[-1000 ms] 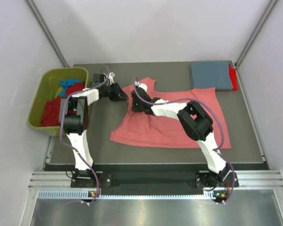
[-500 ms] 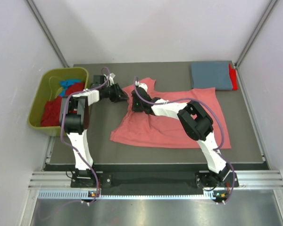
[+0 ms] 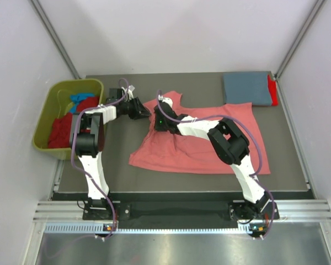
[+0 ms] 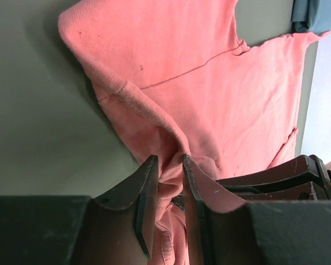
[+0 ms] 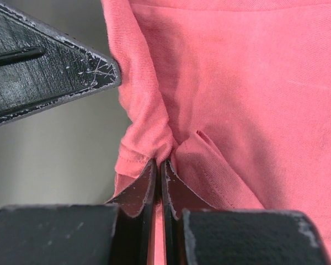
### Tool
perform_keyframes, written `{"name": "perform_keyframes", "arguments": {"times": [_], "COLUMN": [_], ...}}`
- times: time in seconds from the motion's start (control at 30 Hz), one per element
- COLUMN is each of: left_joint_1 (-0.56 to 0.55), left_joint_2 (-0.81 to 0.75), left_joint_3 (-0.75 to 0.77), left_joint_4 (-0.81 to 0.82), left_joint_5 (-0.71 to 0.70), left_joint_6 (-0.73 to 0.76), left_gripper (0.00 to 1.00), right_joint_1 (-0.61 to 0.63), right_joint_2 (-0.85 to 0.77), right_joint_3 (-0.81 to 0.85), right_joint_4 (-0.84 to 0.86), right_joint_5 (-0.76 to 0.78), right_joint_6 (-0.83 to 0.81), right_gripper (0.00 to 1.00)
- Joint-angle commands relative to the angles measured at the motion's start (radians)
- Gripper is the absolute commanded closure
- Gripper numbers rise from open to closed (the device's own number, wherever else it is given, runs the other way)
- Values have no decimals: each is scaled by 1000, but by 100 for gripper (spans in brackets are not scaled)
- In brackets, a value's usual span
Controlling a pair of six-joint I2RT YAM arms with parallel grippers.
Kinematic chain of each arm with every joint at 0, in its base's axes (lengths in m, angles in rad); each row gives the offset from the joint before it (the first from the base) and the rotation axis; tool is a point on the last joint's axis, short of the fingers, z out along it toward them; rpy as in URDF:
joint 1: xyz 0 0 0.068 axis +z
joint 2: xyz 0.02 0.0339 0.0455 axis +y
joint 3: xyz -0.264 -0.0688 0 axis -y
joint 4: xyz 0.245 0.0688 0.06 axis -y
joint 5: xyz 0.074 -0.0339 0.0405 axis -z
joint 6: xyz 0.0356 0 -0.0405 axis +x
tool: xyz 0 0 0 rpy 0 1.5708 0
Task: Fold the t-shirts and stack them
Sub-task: Fold the tshirt
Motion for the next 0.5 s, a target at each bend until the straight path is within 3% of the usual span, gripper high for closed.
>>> {"name": "perform_keyframes", "arguments": {"times": [0.0,0.33,0.47], "left_joint_1": [-6,-12,-14], "left_joint_2": [20,38,40], "left_joint_3": [23,35,35], "left_joint_4": [72,97,99], "left_joint_5": [40,61,64], "left_joint_6": [5,-9,-7], "left_gripper": [71,72,84], "right_joint_1": [-21,-24,-26], "right_joint_2": [-18,-14,-15], "right_joint_3": [-4,0,-1], "right_joint_4": [-5,-1,-1], "right_joint_5": [15,9,7], "right_joint_6": [-3,-3,-4], "right_gripper": [100,100,100]}}
